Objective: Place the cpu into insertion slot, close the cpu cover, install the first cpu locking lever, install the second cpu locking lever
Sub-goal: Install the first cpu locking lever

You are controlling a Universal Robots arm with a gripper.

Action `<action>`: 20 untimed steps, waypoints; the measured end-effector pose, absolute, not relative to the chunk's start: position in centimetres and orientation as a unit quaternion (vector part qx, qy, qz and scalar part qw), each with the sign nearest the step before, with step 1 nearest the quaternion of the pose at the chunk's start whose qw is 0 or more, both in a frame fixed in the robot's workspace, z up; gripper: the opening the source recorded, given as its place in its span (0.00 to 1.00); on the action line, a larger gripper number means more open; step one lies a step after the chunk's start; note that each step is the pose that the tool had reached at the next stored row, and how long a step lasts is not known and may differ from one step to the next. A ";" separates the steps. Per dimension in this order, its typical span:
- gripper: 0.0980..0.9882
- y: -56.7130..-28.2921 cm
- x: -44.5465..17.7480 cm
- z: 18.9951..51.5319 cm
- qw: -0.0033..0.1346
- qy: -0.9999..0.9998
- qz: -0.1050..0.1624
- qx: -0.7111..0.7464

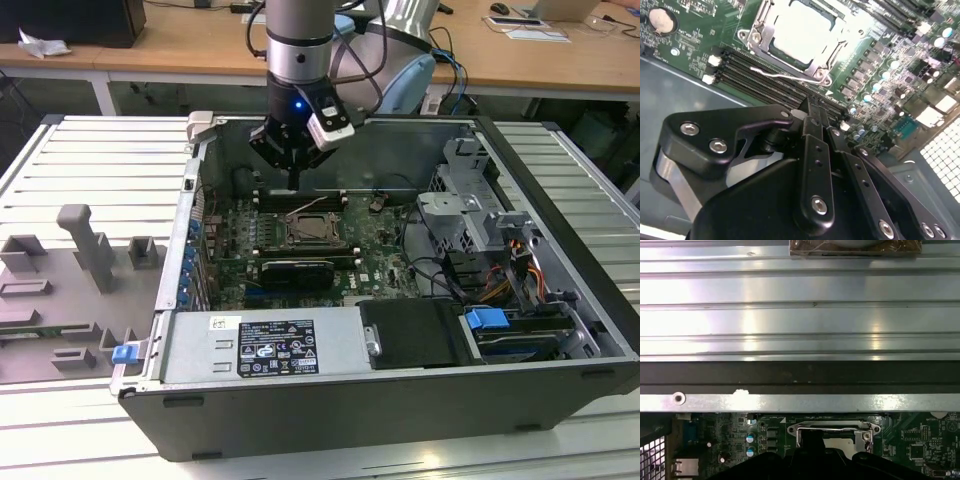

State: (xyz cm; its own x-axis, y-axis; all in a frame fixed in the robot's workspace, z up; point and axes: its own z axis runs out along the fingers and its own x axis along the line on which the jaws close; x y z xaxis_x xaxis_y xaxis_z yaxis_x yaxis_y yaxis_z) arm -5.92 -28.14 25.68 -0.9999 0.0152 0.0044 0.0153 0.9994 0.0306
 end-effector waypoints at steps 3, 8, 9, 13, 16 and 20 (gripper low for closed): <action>0.01 -28.3 -5.9 25.4 0.000 -1.000 -0.023 0.001; 0.01 -28.3 -5.8 24.8 -0.001 -0.999 -0.022 0.027; 0.01 -28.3 -5.7 24.7 -0.001 -0.999 -0.022 0.027; 0.01 -28.2 -5.1 24.2 -0.002 -0.999 -0.022 0.028; 0.01 -28.1 -4.7 23.5 -0.002 -0.999 -0.022 0.028; 0.01 -28.1 -4.1 23.2 -0.002 -0.999 -0.022 0.028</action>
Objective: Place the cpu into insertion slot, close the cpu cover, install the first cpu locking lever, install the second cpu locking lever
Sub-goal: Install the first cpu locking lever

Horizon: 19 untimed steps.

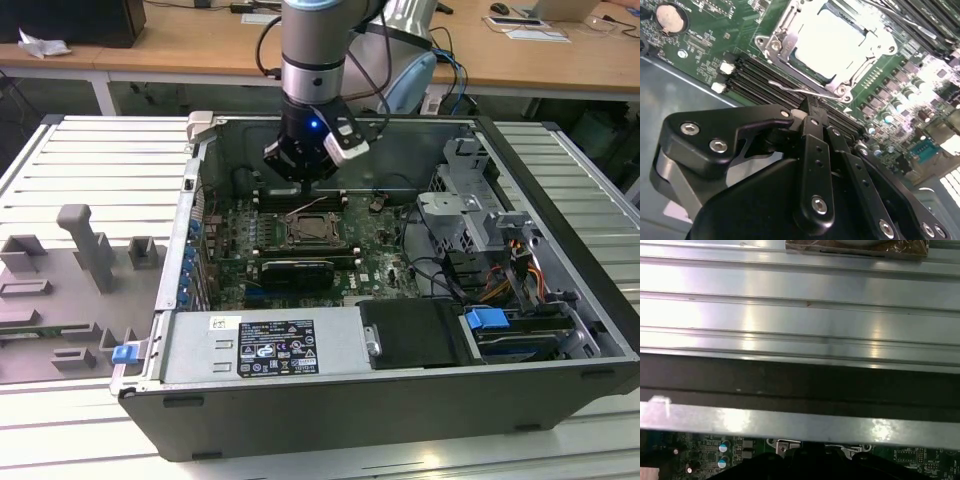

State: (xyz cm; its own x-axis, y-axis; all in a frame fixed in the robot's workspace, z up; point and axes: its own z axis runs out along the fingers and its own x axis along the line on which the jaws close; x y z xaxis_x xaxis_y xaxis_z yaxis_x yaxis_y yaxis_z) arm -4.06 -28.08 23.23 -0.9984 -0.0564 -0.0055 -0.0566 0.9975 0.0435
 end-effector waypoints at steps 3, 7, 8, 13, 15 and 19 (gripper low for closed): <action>0.01 -28.0 -3.6 23.1 0.002 0.999 0.022 -0.028; 0.01 -28.0 -3.0 22.9 0.002 0.999 0.022 -0.028; 0.01 -28.0 -2.9 22.8 0.002 0.999 0.022 -0.028; 0.01 -27.8 -2.4 22.2 0.002 0.999 0.022 -0.028; 0.01 -27.8 -2.3 22.2 0.002 0.999 0.022 -0.028; 0.01 -27.7 -2.0 21.9 0.002 0.999 0.022 -0.028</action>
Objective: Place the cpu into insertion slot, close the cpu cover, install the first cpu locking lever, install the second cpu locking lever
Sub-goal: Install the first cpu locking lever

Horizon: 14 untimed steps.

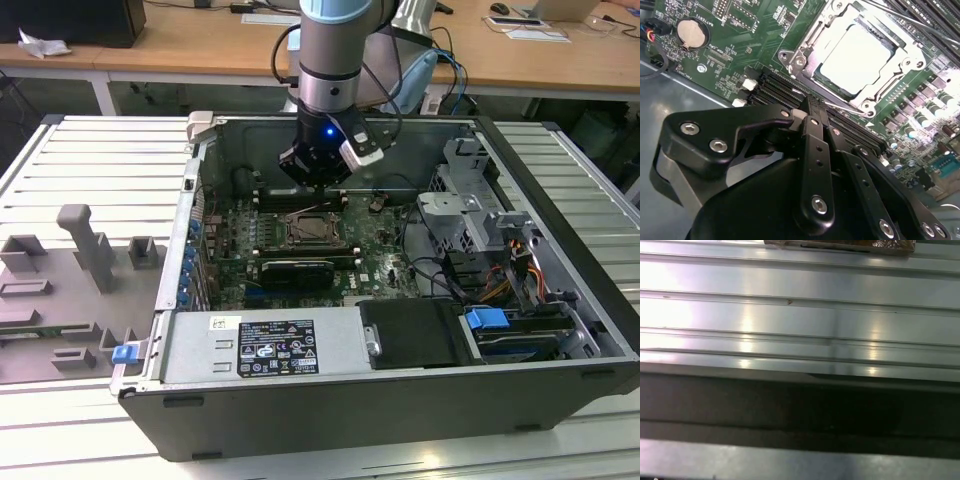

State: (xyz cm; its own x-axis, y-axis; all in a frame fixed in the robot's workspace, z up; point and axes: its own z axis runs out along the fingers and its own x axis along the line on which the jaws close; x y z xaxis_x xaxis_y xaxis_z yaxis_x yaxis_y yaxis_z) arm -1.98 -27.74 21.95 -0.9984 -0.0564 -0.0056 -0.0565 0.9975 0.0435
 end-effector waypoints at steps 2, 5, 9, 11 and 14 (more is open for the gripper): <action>0.01 -27.7 -1.9 21.8 0.002 0.999 0.022 -0.028; 0.01 -27.7 -1.7 21.4 0.002 0.999 0.022 -0.028; 0.01 -27.7 -1.5 21.1 0.002 0.999 0.022 -0.028; 0.01 -27.7 -1.5 21.0 0.002 0.999 0.022 -0.028; 0.01 -27.7 -1.5 20.9 0.002 0.999 0.022 -0.028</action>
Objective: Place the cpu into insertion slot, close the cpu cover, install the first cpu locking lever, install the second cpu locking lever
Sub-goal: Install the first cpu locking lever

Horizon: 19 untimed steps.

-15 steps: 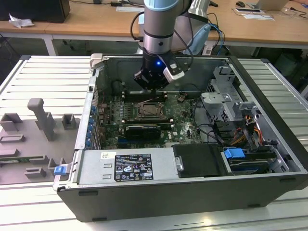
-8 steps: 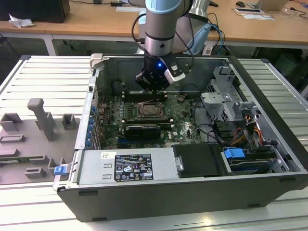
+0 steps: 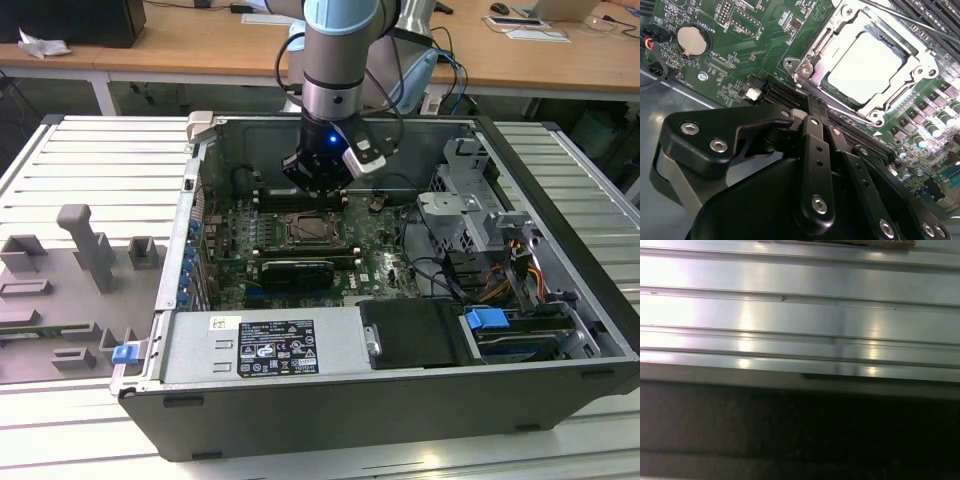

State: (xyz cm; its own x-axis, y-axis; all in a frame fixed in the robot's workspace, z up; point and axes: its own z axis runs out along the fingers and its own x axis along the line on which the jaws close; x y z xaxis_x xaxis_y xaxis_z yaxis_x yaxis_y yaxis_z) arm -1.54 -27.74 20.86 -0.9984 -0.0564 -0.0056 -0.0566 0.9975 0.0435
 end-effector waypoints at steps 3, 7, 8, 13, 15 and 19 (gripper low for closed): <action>0.01 -27.7 -1.5 20.7 0.002 0.999 0.022 -0.028; 0.01 -27.7 -1.5 20.5 0.002 0.999 0.021 -0.028; 0.01 -27.7 -1.5 20.5 0.002 0.999 0.020 -0.028; 0.01 -27.8 -1.5 20.4 0.002 0.999 0.020 -0.028; 0.01 -27.8 -1.5 20.3 0.002 0.999 0.020 -0.028; 0.01 -27.7 -1.5 20.2 0.002 0.999 0.020 -0.028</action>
